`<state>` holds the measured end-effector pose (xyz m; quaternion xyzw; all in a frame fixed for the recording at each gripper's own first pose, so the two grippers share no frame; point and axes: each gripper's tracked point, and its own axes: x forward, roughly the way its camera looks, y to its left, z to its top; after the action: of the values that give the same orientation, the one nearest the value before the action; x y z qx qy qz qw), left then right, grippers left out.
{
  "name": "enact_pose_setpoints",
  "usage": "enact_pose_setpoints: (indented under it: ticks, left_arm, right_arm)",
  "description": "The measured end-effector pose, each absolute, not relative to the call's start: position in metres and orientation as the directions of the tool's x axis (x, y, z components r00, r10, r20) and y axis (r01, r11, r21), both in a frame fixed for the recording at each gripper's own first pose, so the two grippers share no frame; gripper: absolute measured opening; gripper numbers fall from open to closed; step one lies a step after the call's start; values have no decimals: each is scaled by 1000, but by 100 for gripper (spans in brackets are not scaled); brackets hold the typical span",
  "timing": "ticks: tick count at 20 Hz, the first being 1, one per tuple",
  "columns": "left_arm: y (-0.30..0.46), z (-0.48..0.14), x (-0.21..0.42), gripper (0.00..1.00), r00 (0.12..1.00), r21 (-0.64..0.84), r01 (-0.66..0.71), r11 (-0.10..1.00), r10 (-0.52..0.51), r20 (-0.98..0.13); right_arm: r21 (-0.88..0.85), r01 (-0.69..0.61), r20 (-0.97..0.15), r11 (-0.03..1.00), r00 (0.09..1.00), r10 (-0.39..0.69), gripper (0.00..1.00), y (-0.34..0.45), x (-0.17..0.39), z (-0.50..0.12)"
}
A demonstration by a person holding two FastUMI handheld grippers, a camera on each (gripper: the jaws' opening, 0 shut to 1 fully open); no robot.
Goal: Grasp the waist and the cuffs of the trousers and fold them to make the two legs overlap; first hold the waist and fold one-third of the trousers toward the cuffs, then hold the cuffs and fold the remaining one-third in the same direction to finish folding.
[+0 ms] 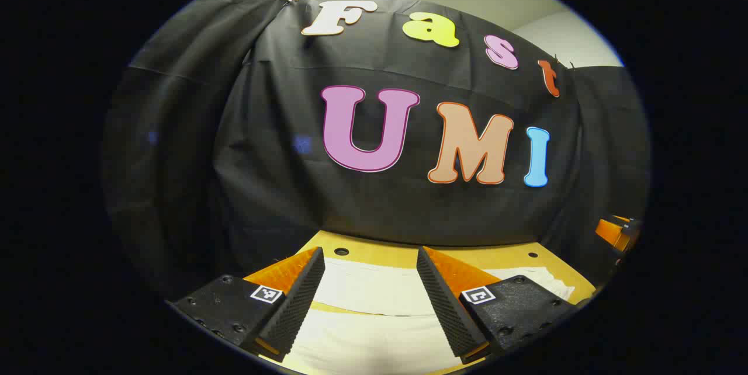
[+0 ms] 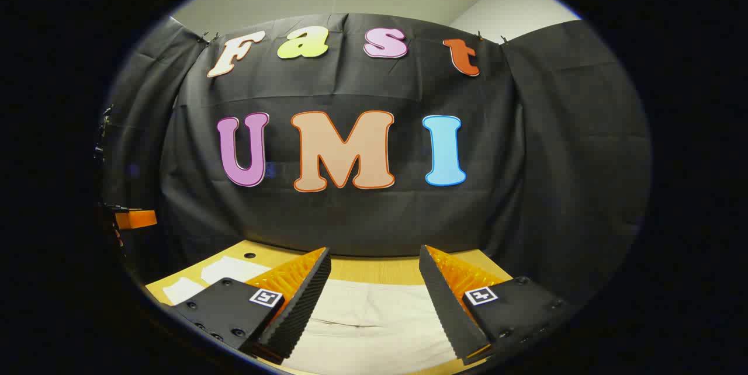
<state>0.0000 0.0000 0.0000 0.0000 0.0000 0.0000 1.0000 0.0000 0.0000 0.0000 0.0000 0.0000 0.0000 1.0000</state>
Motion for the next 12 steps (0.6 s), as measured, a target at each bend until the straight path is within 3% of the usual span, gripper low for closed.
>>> enact_pose_setpoints:
  ticks: [12]
  left_arm:
    - [3, -6, 4, 95, 1000, -10, 8, 1000, -8, -12]
  right_arm:
    - [-15, -9, -3, 1000, 1000, 9, 97, 7, -6, 2]
